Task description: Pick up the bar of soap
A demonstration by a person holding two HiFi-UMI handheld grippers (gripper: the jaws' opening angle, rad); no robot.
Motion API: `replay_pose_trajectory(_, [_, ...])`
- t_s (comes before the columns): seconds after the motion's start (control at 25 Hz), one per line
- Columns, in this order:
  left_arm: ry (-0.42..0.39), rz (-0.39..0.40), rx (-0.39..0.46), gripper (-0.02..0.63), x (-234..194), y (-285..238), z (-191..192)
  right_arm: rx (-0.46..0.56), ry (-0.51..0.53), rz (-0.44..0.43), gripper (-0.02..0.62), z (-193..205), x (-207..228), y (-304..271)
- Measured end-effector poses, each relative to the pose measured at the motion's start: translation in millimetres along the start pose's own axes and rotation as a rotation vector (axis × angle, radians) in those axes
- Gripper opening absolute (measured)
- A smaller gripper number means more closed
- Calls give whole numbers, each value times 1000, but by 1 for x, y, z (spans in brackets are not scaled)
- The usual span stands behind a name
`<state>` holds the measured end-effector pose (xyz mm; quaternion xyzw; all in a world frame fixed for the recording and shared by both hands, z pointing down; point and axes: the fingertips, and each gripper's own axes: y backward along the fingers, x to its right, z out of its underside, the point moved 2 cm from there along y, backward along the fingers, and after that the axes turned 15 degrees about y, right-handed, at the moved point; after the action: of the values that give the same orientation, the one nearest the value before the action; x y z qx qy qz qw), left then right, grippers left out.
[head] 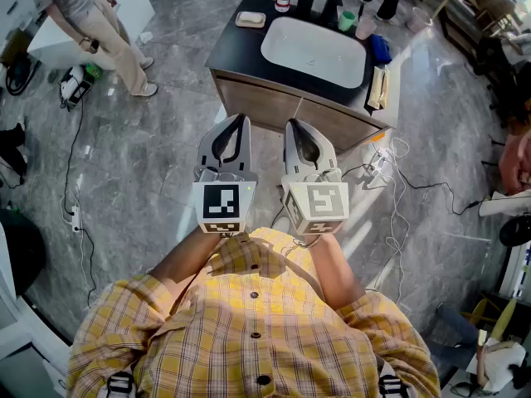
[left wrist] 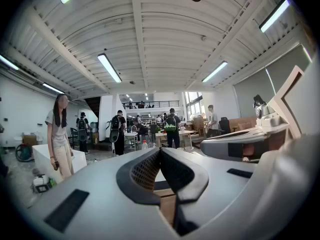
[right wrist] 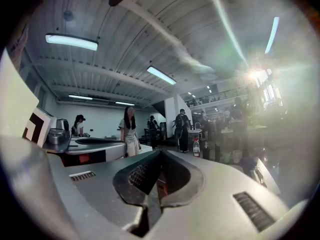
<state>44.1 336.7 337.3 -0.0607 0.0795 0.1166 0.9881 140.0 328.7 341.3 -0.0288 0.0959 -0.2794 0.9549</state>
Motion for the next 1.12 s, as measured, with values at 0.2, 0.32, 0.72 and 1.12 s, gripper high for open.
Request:
replay_pose_trajectory(0.2, [1,2,-7,11,6,-2,3,-4,3,-2,18,2,4,2])
replay_pose_trajectory(0.32, [2,0,-8,11,8,-4,4,-3,0,-8,18,4,6,2])
replay_pose_trajectory(0.72, [-8,-16,-11,11,23,-2,10,9,-5,-11,18,11,18,14])
replay_pose_trajectory(1.12, [-32,-59,-12,11,68,-14,17,10,-17,-42,18,30,60,46])
